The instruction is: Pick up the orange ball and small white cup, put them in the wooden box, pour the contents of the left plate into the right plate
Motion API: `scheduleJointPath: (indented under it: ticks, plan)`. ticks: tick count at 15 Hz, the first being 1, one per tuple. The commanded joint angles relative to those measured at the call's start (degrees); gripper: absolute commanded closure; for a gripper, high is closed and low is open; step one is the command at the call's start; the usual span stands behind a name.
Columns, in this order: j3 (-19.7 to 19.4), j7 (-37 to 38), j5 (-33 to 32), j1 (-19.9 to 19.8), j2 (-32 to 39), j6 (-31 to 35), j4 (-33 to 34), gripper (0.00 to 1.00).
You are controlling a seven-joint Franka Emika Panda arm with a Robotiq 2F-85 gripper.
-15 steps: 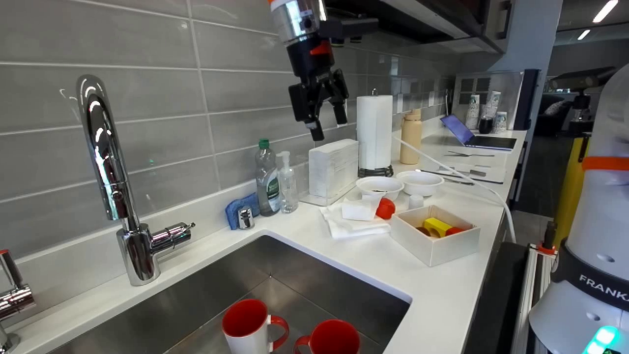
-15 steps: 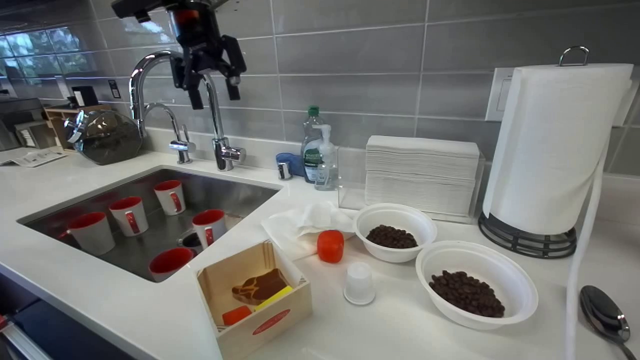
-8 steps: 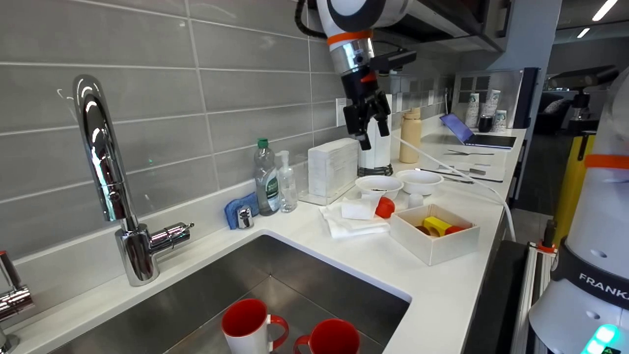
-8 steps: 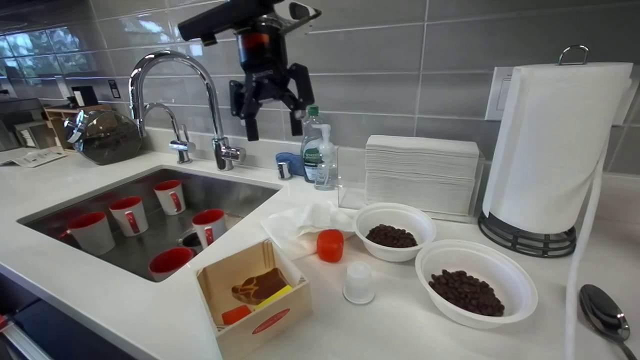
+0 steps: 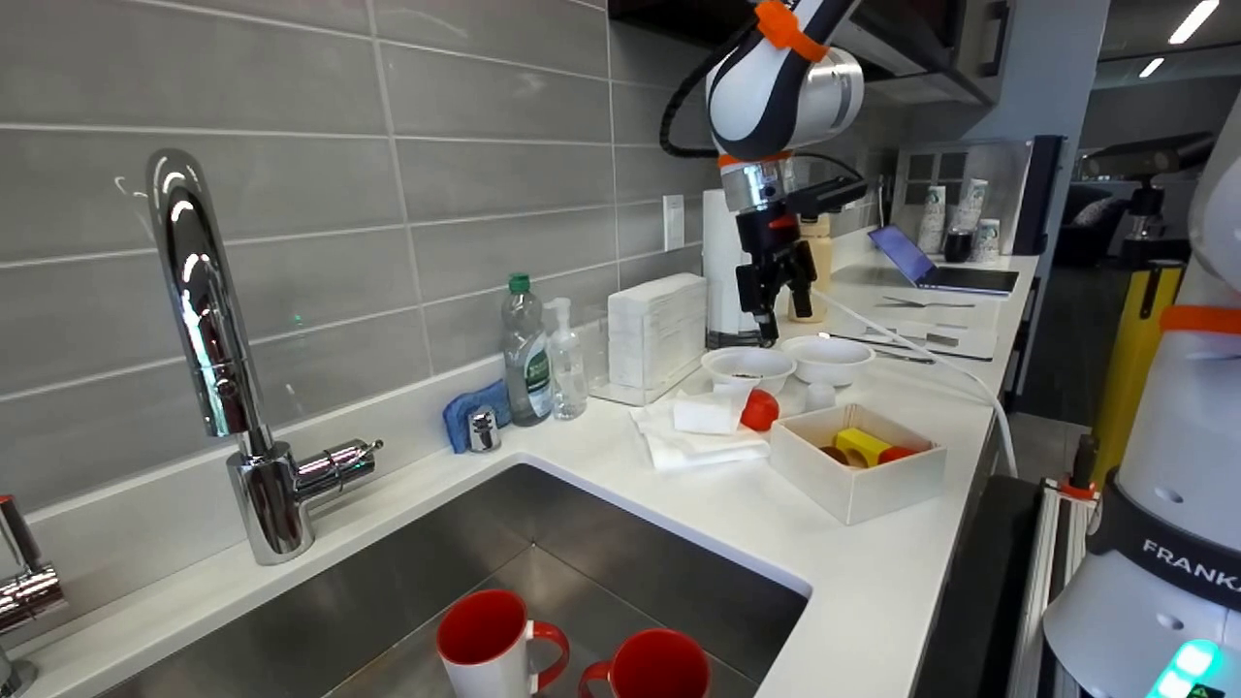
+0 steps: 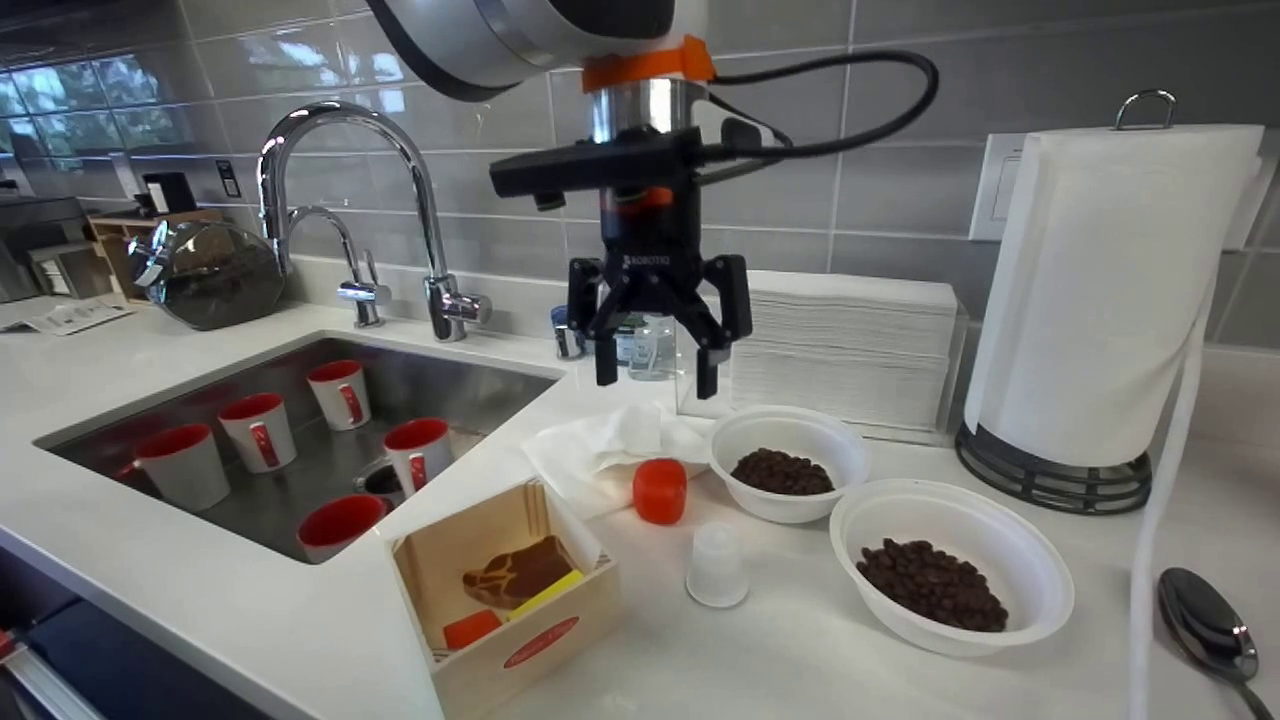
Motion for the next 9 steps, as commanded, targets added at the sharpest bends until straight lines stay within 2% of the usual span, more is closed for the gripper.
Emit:
scheduleJointPath:
  ticks: [1, 9]
  plan:
    - [-0.1, -1.7, 1.8, -0.5, 6.3, 4.6, 1.1, 0.0]
    - [1.5, 1.8, 0.0, 0.2, 14.2, 9.2, 2.2, 0.0]
